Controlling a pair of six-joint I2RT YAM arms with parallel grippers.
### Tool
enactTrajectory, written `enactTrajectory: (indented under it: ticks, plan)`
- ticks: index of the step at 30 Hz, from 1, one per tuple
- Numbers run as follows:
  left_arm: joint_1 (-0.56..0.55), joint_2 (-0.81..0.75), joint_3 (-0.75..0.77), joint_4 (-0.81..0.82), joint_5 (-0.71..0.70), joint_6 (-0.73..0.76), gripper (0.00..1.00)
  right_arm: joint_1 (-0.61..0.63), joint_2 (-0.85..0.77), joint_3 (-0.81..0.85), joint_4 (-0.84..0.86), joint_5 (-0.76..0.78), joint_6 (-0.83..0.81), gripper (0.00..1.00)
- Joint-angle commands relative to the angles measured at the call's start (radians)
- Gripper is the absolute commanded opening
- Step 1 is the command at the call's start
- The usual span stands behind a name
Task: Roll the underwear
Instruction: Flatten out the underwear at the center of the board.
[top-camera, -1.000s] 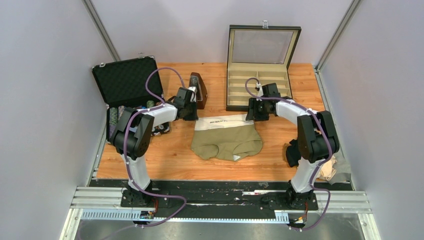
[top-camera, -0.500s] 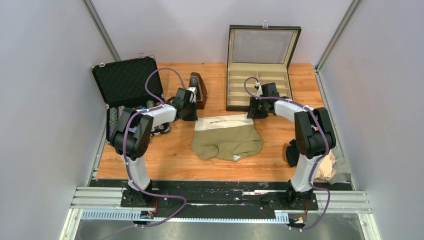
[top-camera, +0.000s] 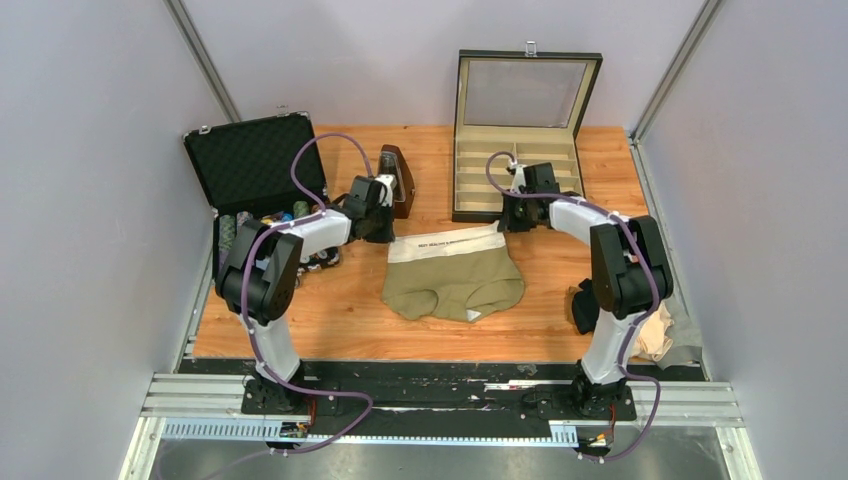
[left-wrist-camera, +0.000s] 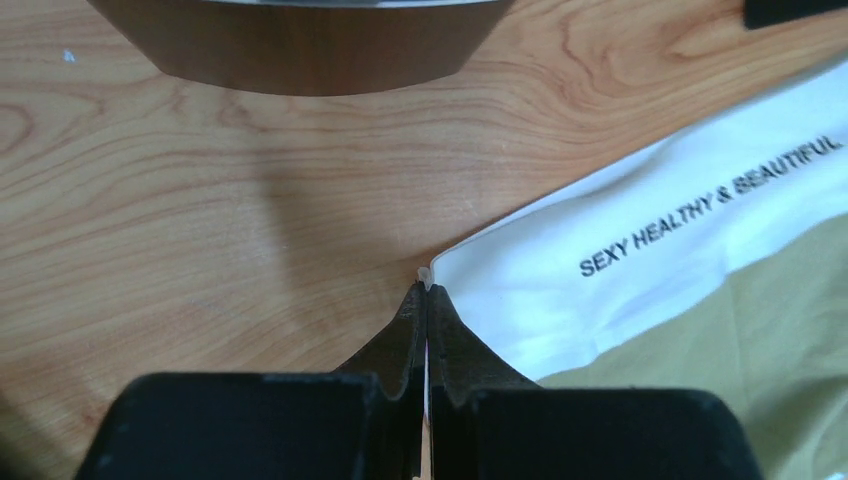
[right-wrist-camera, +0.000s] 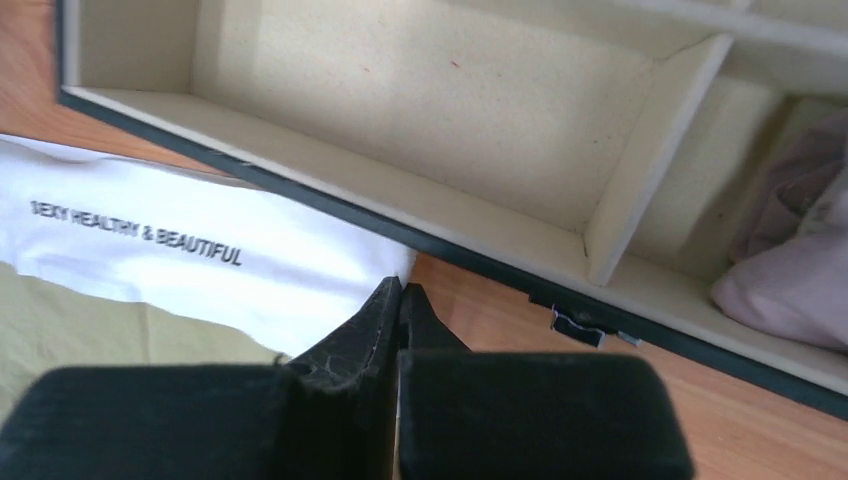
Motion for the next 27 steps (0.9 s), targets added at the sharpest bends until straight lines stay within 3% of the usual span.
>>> enactTrajectory:
  ticks: [1, 14, 20, 27]
  plan:
    - [-0.002, -0.142, -0.008, 0.044, 0.084, 0.086, 0.00, 0.003, -0.150, 0.060, 0.026, -0.048, -0.047, 0.00]
    - [-0.002, -0.605, -0.059, -0.084, 0.187, 0.195, 0.00, 0.062, -0.661, -0.041, -0.059, -0.130, -0.060, 0.00]
    - [-0.002, -0.743, -0.027, -0.205, 0.285, 0.287, 0.00, 0.097, -0.869, -0.110, -0.096, -0.170, -0.053, 0.00]
    - [0.000, -0.907, -0.109, -0.268, 0.405, 0.357, 0.00, 0.149, -1.092, -0.230, -0.159, -0.257, -0.025, 0.00]
